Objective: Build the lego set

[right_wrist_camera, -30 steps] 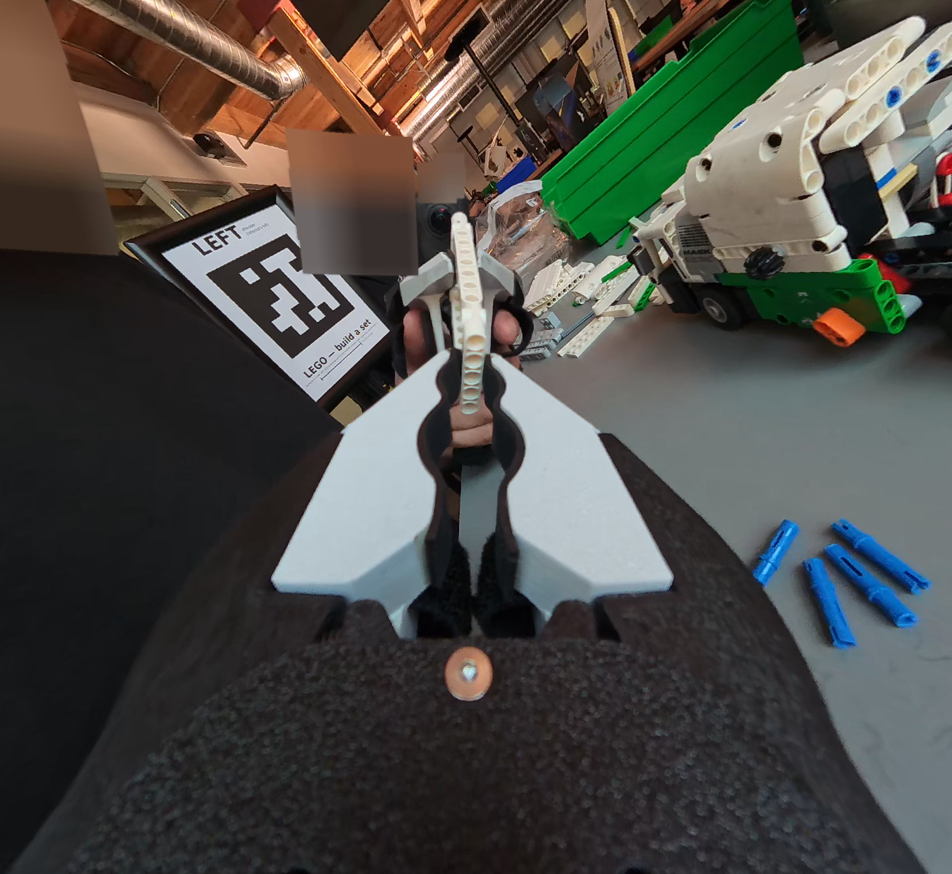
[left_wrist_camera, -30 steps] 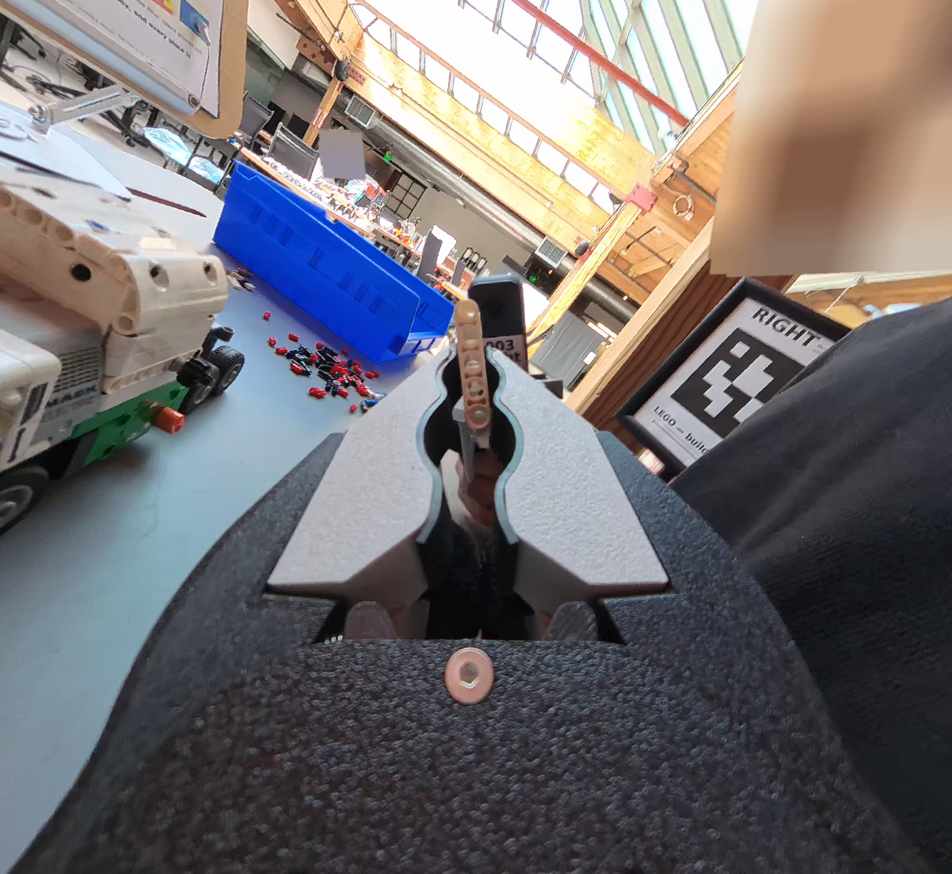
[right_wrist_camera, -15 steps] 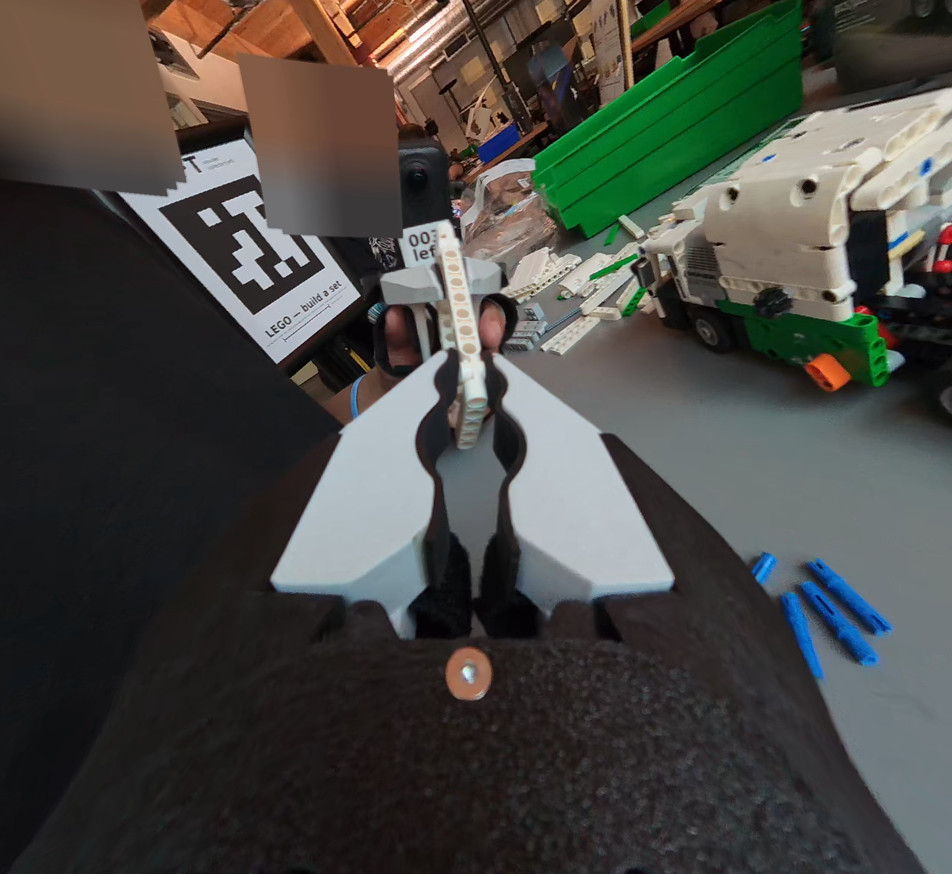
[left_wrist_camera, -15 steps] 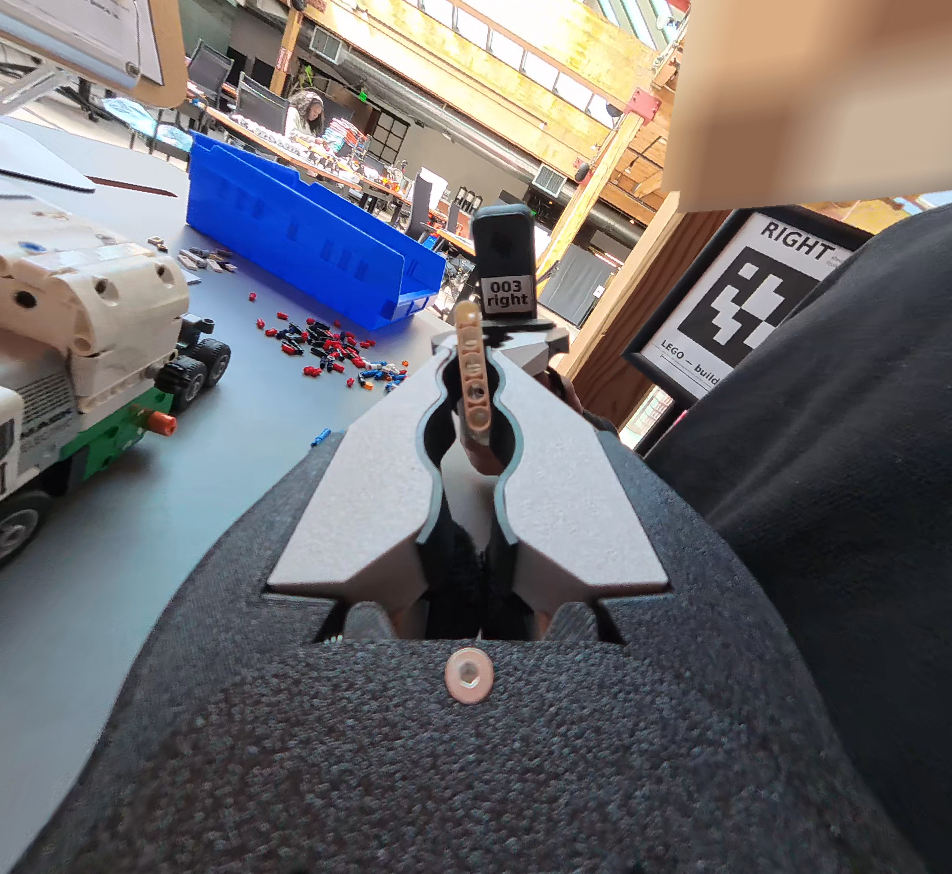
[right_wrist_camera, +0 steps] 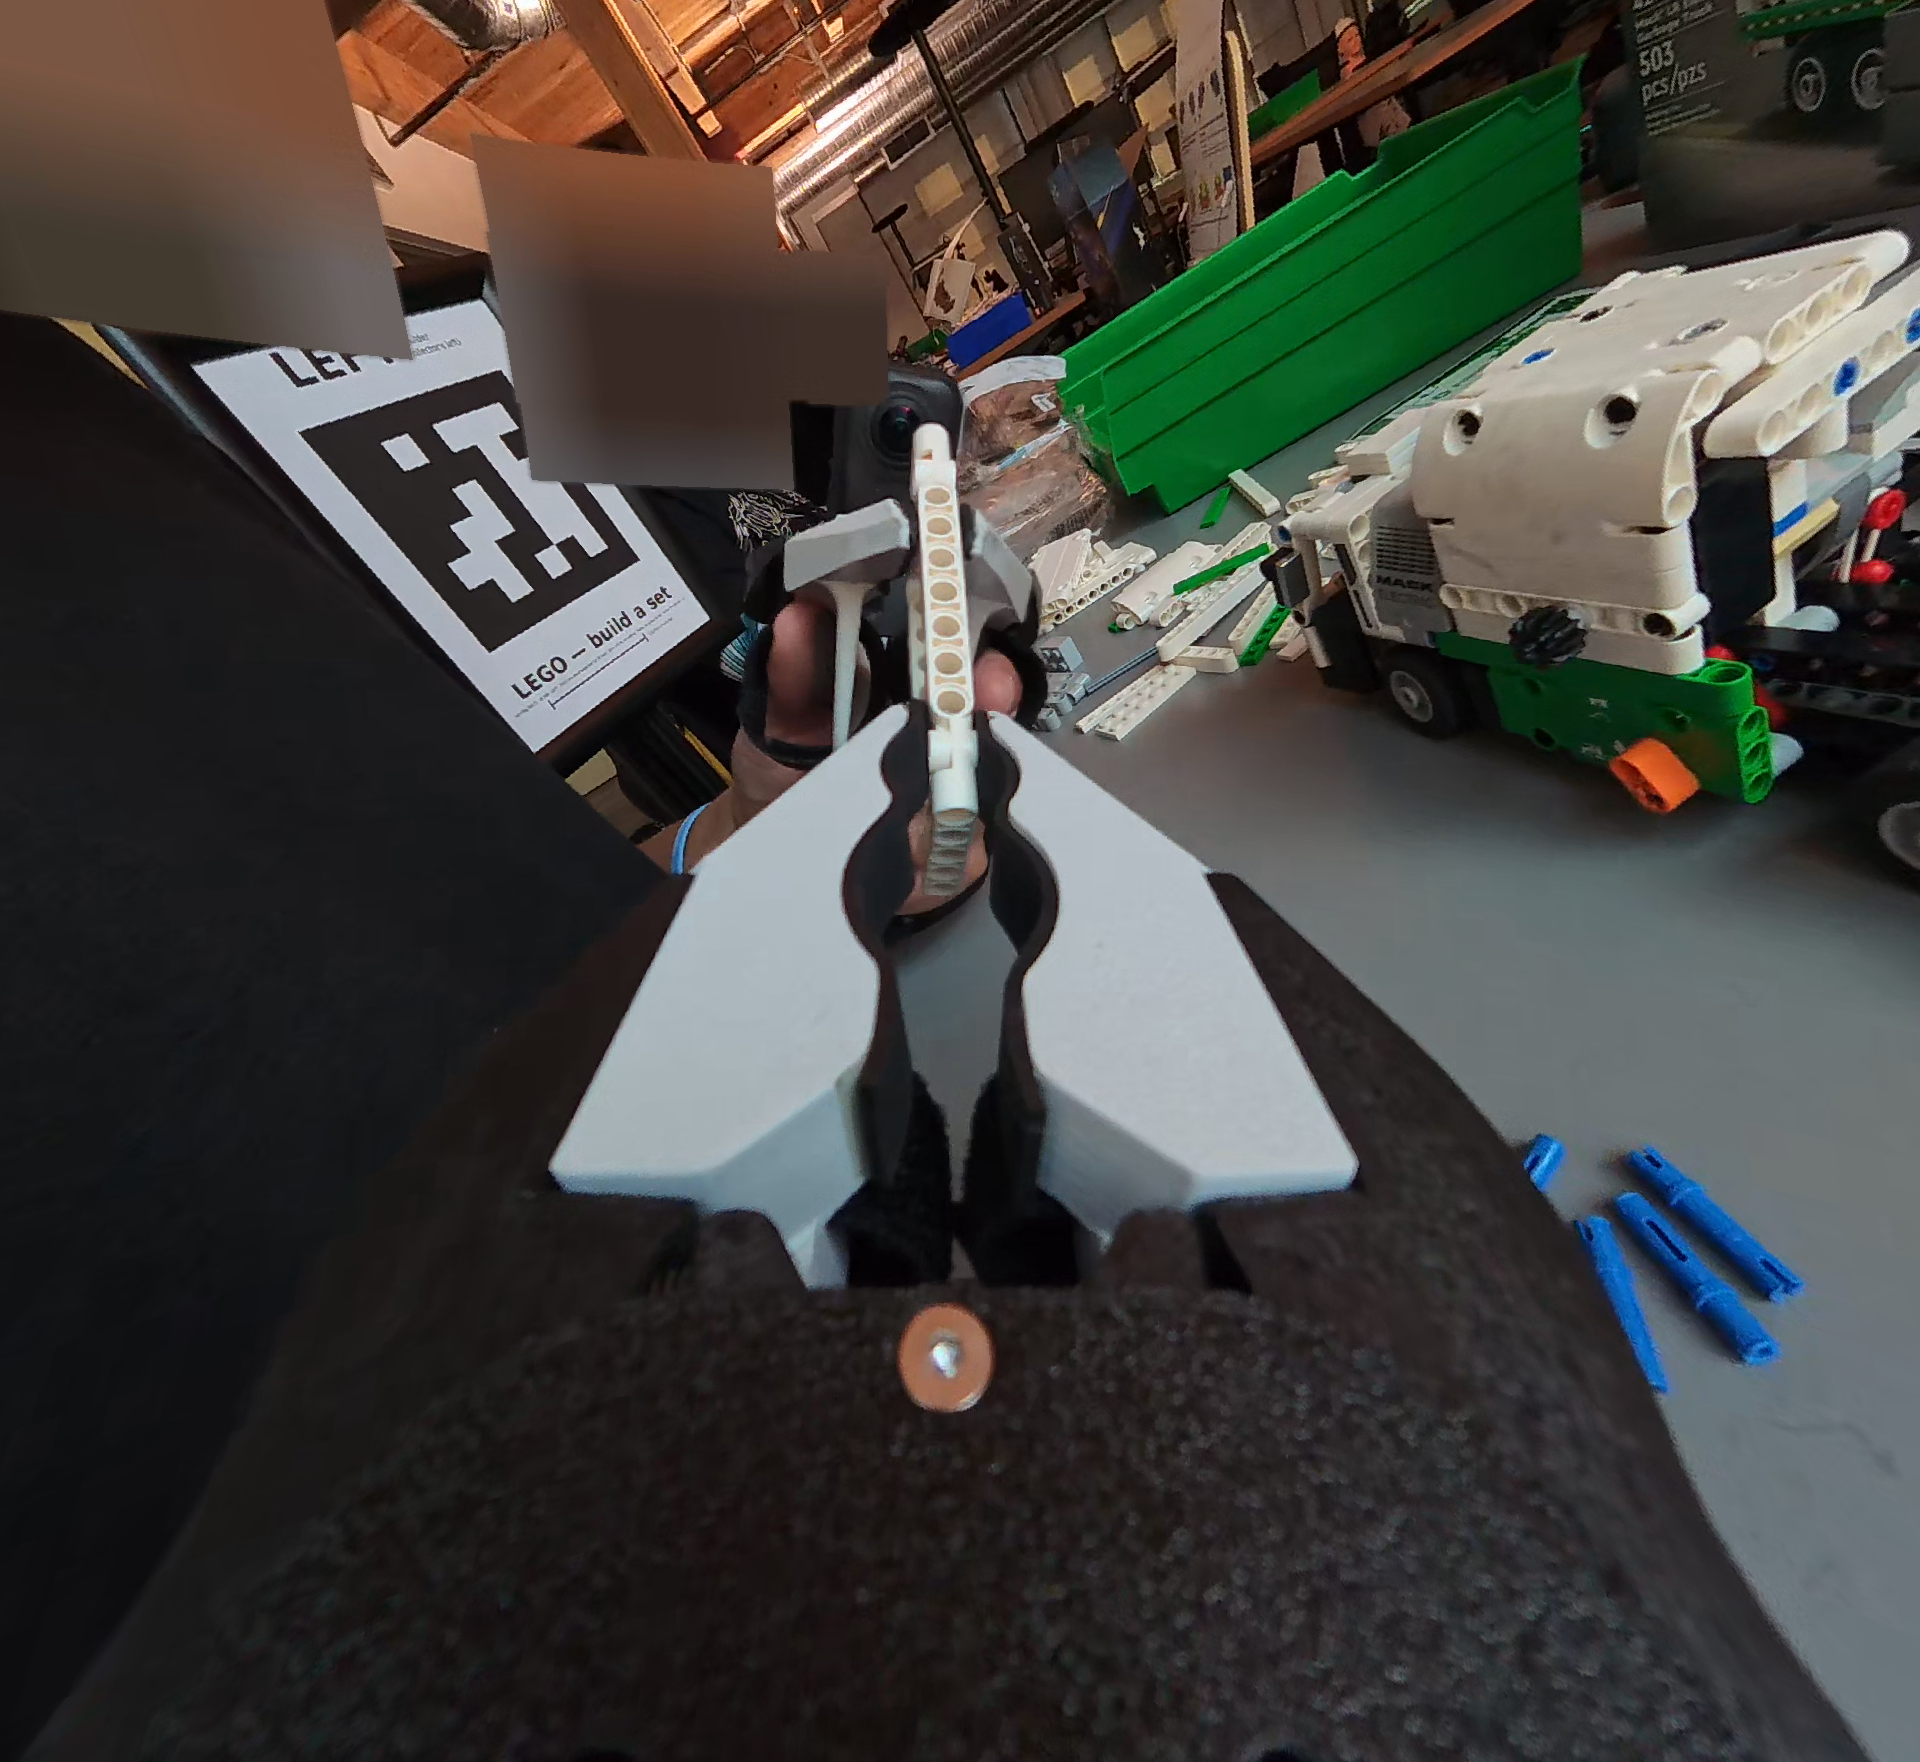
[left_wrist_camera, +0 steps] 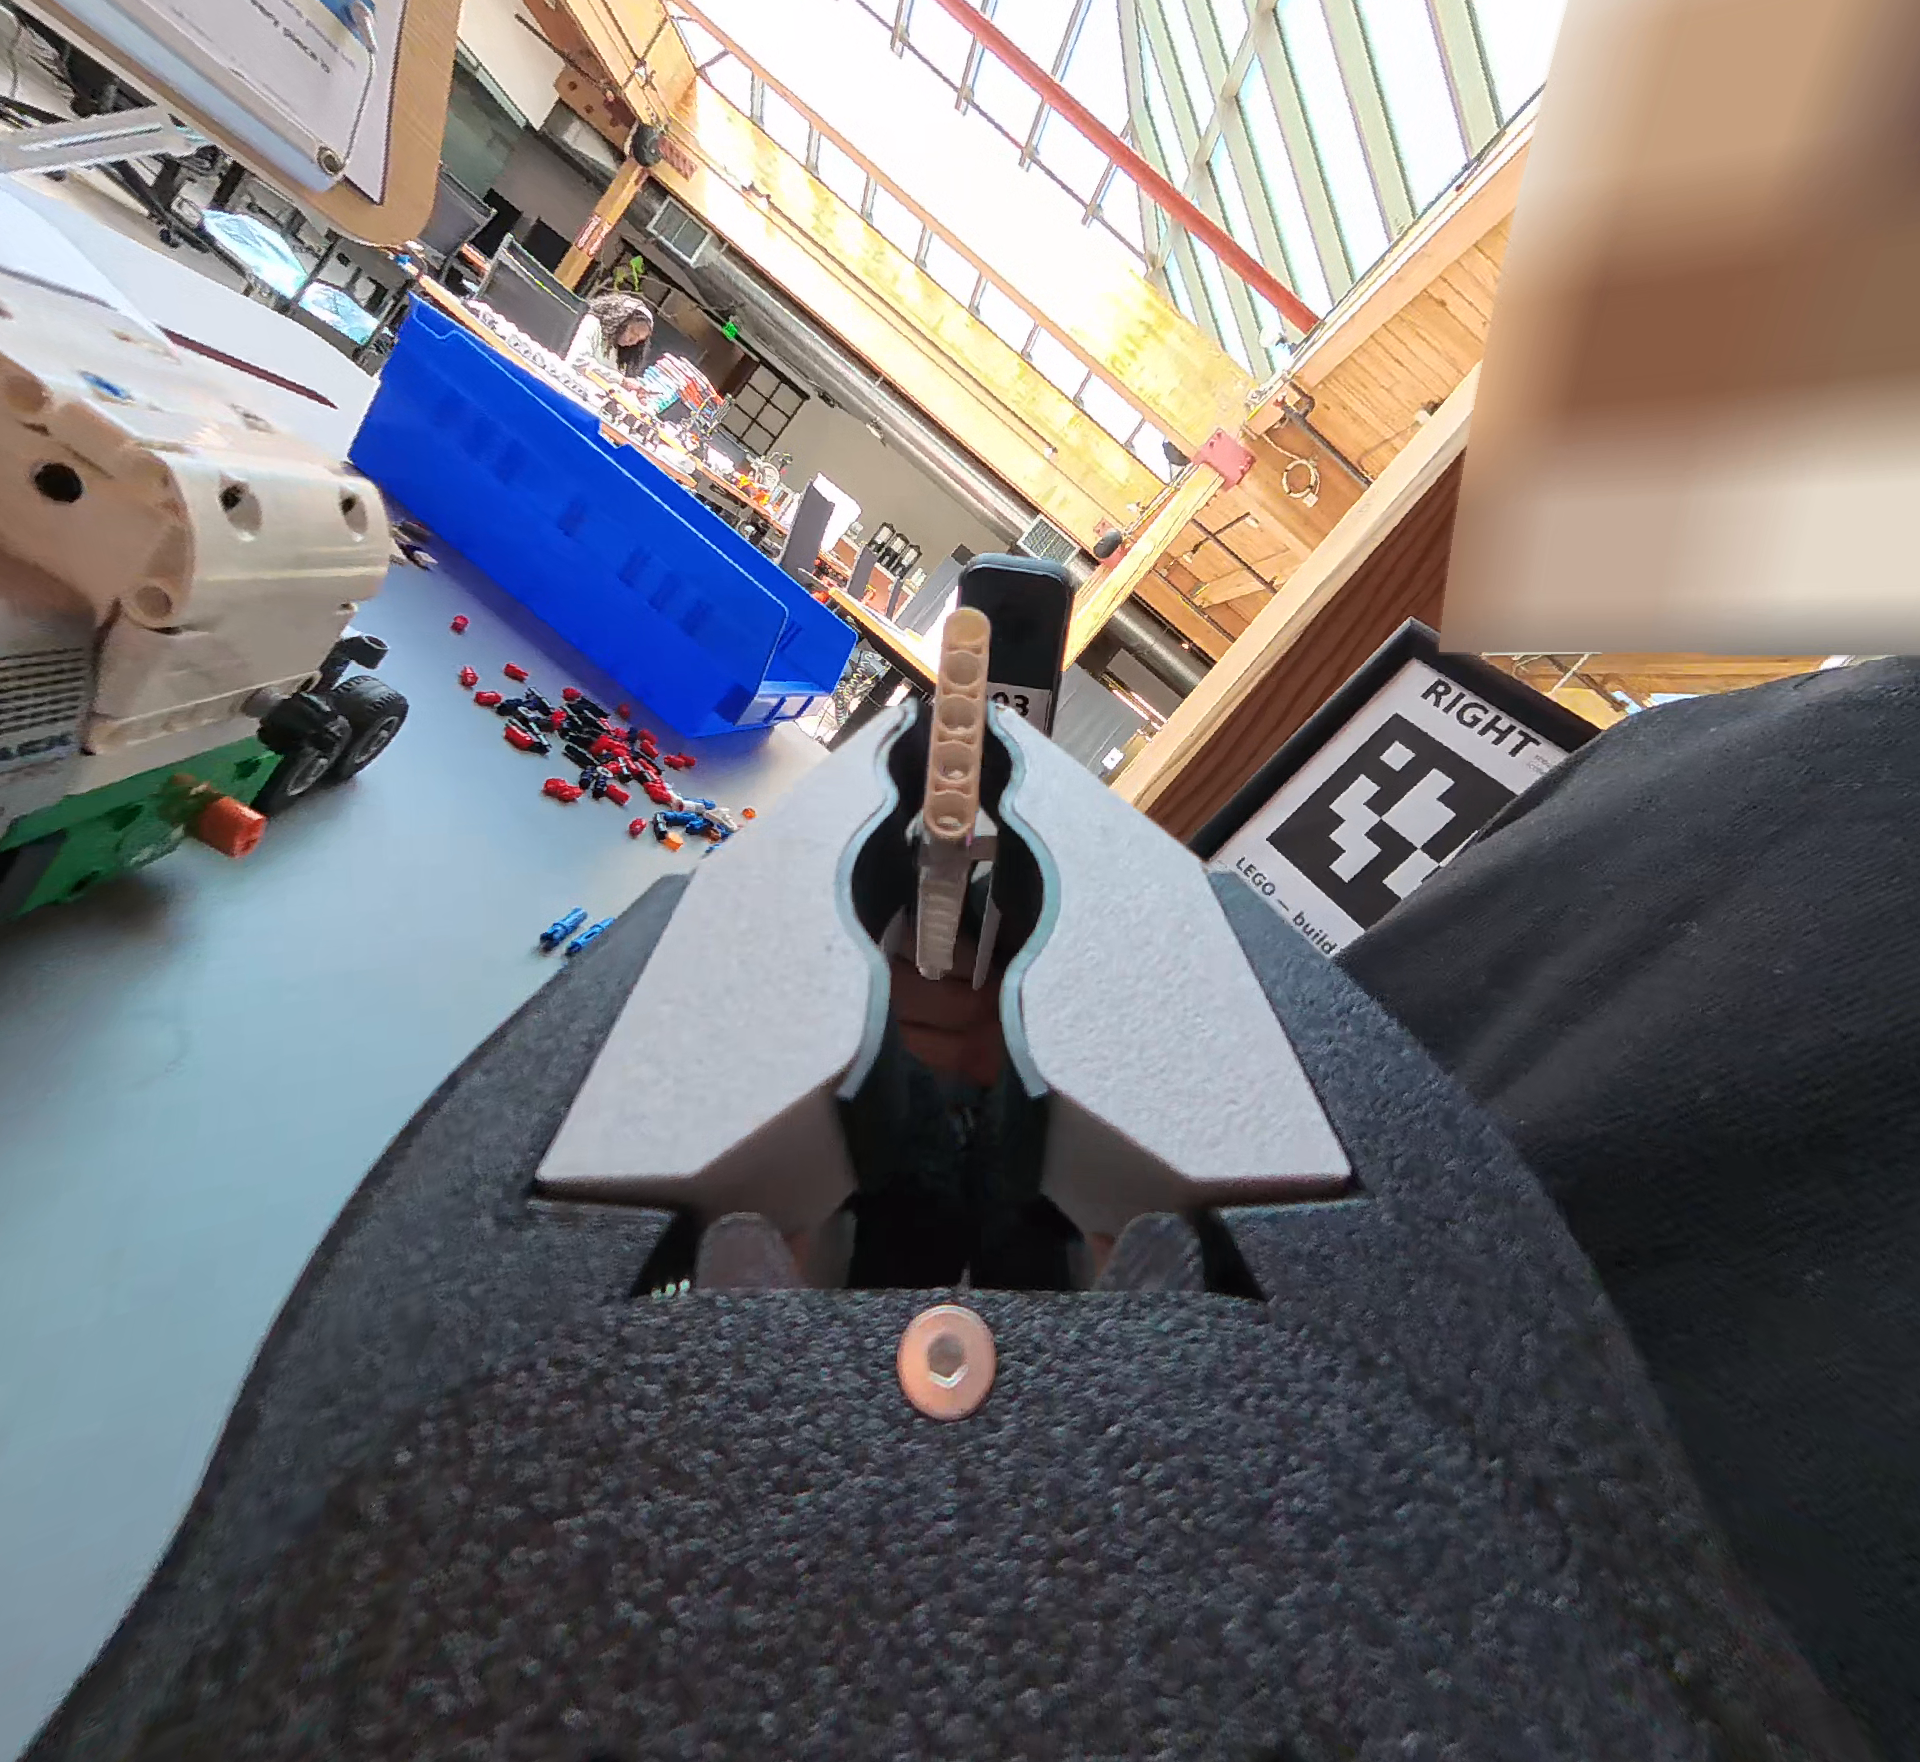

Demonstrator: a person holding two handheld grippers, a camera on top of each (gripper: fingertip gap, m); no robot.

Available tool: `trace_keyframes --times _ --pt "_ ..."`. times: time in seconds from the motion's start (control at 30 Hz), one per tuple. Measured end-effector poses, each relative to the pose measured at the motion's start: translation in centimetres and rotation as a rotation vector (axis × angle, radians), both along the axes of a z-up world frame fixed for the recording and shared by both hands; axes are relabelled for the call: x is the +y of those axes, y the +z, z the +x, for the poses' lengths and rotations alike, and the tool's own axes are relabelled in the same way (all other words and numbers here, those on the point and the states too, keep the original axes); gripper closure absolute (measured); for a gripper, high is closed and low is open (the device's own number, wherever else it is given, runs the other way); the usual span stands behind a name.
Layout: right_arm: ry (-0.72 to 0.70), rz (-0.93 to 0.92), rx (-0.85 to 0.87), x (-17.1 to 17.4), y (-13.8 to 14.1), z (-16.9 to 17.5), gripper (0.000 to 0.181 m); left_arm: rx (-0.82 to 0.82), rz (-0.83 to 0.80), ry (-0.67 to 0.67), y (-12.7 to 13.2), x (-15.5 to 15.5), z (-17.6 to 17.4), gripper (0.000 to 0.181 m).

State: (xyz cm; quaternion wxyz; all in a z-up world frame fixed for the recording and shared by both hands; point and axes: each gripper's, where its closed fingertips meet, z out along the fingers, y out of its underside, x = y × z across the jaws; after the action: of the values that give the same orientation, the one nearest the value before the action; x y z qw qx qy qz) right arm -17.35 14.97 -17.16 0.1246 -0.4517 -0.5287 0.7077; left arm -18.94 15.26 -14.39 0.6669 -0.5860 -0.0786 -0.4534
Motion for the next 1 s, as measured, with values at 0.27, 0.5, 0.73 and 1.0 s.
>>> trace_keyframes --times 0.27,0.5,0.73,1.0 --pt "0.018 0.068 -0.025 0.1 -0.6 0.6 0.168 0.102 -0.009 0.023 0.0 -0.4 0.1 0.176" --pt "-0.219 0.566 -0.356 7.4 -6.5 2.3 0.161 0.352 -0.179 0.113 -2.8 -1.2 -2.1 0.175" --pt "-0.258 0.761 -0.451 7.0 -10.3 2.0 0.170 0.368 -0.224 0.120 -4.2 -1.1 -2.0 0.175" --pt "-0.213 0.783 -0.503 6.5 -11.3 1.6 0.171 0.399 -0.208 0.109 -4.0 -1.4 -1.7 0.175"
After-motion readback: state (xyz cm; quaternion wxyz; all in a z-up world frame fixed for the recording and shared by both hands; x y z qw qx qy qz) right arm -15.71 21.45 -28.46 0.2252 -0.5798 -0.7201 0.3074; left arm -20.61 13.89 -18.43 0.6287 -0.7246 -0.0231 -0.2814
